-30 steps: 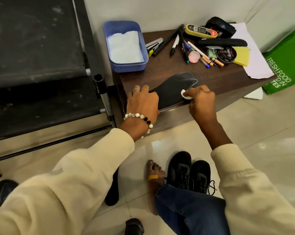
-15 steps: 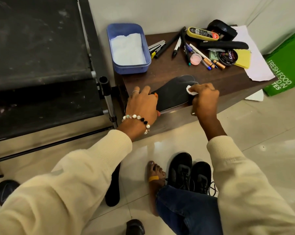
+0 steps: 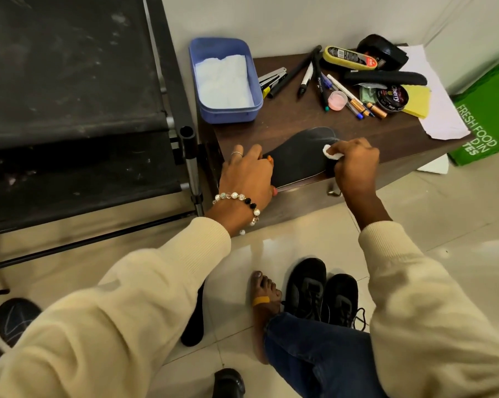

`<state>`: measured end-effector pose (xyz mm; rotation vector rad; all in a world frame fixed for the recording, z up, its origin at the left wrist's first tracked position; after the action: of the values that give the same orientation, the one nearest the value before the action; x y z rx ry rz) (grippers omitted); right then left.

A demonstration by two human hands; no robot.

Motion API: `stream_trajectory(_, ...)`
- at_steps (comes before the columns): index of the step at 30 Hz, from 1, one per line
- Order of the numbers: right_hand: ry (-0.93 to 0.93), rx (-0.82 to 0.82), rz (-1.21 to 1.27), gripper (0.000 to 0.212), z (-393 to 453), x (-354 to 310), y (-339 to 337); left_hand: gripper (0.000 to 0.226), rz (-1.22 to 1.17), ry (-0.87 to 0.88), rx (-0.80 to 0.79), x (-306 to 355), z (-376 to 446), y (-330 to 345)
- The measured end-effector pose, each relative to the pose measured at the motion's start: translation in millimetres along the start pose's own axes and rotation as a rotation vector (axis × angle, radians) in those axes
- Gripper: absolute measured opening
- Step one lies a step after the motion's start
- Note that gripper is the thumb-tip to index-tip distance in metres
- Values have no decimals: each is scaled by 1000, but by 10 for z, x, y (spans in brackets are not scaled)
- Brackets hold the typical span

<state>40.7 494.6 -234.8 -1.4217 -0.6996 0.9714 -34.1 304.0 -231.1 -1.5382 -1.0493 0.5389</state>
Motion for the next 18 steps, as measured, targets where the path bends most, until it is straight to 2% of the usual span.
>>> stream_trajectory(2, -8, 12, 9, 40, -66, -72, 11, 53, -1, 4, 5, 2, 2, 3)
stream_trajectory(8, -194, 73, 29, 33, -315, -428, 115, 50, -20, 0, 7, 10, 11, 17)
stream_trajectory(14, -61, -12, -33, 35, 80, -342, 81, 48, -28, 8, 10, 2, 22, 33)
stream_trajectory(18, -43, -28, -28, 38, 208, -359, 42, 49, -36, 14, 7, -6, 26, 26)
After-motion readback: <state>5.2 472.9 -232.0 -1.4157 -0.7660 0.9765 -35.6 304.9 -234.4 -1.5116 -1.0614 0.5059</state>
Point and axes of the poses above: each hand's wrist, its own z-axis towards the middle knuckle, its own y-axis out of the palm, x = y × z, the point moved 6 cm from there along z, towards the middle knuckle, and after that the axes turned 15 degrees about -y, right-handed, at the moved point
